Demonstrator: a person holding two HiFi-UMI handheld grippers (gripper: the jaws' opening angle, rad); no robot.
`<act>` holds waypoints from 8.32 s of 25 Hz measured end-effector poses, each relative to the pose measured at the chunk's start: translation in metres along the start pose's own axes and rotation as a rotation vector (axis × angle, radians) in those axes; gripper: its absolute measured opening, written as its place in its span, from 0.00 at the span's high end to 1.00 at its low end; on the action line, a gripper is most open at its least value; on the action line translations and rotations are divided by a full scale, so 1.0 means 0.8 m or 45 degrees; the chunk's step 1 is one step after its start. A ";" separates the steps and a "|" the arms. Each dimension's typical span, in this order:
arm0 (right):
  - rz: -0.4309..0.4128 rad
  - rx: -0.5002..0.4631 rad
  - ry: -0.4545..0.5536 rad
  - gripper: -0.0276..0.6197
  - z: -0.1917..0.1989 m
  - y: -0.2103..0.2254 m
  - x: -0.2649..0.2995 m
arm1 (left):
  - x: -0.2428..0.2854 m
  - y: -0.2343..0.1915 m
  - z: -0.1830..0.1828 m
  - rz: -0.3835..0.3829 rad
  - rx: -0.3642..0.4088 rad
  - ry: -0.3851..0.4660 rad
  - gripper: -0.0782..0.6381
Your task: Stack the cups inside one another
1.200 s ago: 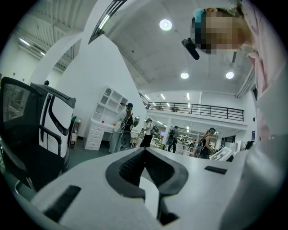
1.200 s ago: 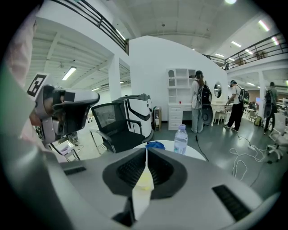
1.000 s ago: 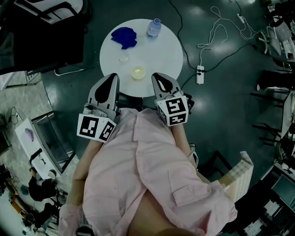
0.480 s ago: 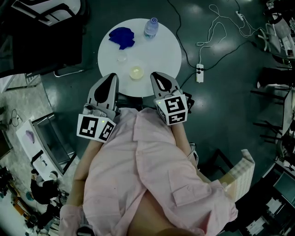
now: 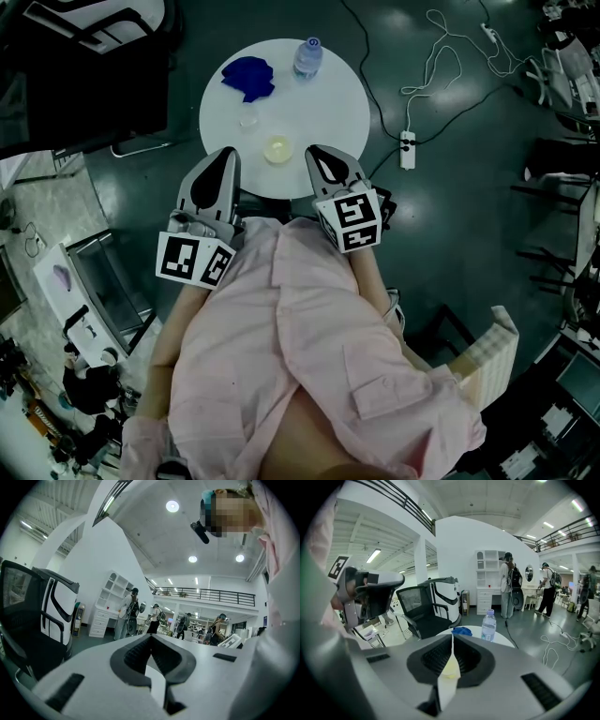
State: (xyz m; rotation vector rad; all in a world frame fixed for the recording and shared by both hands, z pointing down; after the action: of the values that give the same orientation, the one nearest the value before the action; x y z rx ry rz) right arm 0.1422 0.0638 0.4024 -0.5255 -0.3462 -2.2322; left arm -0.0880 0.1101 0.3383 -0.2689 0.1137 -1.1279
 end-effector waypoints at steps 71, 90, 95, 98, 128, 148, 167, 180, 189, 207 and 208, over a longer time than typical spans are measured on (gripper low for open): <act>-0.269 -0.139 -0.827 0.88 0.113 0.025 0.216 | 0.002 -0.036 -0.017 -0.264 -0.005 0.053 0.88; -0.209 -0.100 -0.656 0.90 0.095 0.030 0.185 | -0.001 -0.014 -0.009 -0.211 0.007 0.043 0.88; -0.198 -0.006 -0.609 0.90 0.093 0.030 0.170 | 0.002 -0.007 -0.008 -0.174 0.014 0.031 0.88; -0.189 0.010 -0.571 0.90 0.088 0.032 0.161 | 0.005 -0.004 -0.007 -0.151 0.017 0.026 0.88; -0.026 0.275 0.010 0.90 -0.016 0.044 0.045 | 0.017 -0.005 -0.001 -0.059 -0.017 -0.032 0.88; 0.095 0.350 0.288 0.90 -0.036 0.053 -0.048 | 0.021 -0.006 -0.001 -0.057 -0.018 -0.021 0.88; 0.136 0.430 0.433 0.90 -0.025 0.041 -0.077 | 0.018 -0.007 0.001 -0.057 -0.023 -0.010 0.88; 0.049 0.409 0.493 0.90 -0.031 0.031 -0.075 | 0.017 -0.011 -0.001 -0.051 -0.027 -0.004 0.88; 0.049 0.427 0.484 0.90 -0.032 0.031 -0.070 | 0.017 -0.015 -0.002 -0.053 -0.024 -0.010 0.88; 0.058 0.436 0.538 0.90 -0.035 0.038 -0.073 | 0.020 -0.018 -0.003 -0.065 -0.026 -0.006 0.88; 0.060 0.434 0.539 0.90 -0.035 0.038 -0.074 | 0.020 -0.017 -0.003 -0.066 -0.027 -0.006 0.88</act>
State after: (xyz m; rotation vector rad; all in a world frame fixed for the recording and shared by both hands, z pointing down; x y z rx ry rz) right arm 0.1932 0.0709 0.3520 0.1188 -0.4706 -2.1104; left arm -0.0936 0.0896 0.3408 -0.2948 0.1148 -1.1779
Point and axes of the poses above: the fingertips, and each gripper's own axes: x forward along the fingers, y to its right, z out of its underside, the point moved 10 cm from there along -x, backward along the fingers, and after that the axes turned 1 degree about x, right-handed, at the moved point
